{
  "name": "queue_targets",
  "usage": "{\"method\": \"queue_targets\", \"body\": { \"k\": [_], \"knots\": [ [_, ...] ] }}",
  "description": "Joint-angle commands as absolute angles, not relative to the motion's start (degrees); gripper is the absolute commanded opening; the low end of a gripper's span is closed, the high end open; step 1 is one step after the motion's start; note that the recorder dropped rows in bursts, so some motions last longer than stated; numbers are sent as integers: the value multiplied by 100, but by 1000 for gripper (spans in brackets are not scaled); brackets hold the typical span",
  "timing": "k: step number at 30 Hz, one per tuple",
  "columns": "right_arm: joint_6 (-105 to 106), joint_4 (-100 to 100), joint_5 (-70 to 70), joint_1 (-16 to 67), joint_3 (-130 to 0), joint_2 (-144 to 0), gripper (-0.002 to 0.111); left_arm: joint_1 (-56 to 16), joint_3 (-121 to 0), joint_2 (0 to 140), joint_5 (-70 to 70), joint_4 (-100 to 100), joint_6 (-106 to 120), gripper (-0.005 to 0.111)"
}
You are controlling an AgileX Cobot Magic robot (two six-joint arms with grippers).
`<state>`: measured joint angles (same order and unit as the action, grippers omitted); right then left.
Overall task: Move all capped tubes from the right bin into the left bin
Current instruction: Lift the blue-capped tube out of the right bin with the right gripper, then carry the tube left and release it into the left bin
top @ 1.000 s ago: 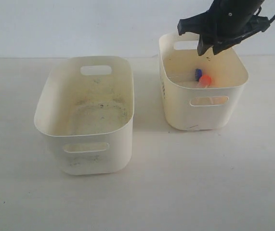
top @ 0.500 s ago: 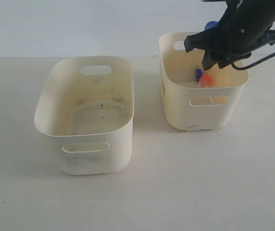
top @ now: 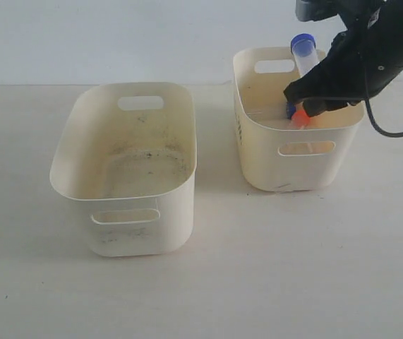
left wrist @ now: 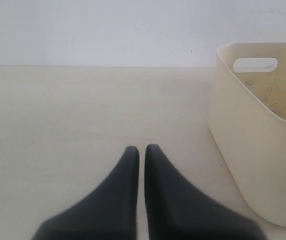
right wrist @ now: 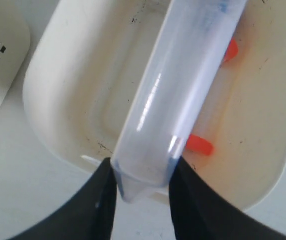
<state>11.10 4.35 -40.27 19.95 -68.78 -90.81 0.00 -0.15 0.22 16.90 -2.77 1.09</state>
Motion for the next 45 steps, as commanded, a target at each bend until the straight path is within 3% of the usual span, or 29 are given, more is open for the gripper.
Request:
{"method": "queue_targets", "body": {
  "k": [1,12,18,32,45],
  "knots": [
    [1217,447,-3854,1999,-6796,-8927,0,-23,0,0,1694,-327,97,4],
    [2069,1929,-3695,1999,-6796,-8617,0,-23,0,0,1694,-327,97,4],
    [3072,3536,-3559,2584,-6796,-8617,0,-23,0,0,1694,-327,97,4],
    [3096,4035,-1605,4316,-6808,-9332,0,-23,0,0,1694,-327,97,4],
    [2994,4411,-1373,4515,-6808,-10126,4,-23,0,0,1694,-327,97,4]
  ]
}}
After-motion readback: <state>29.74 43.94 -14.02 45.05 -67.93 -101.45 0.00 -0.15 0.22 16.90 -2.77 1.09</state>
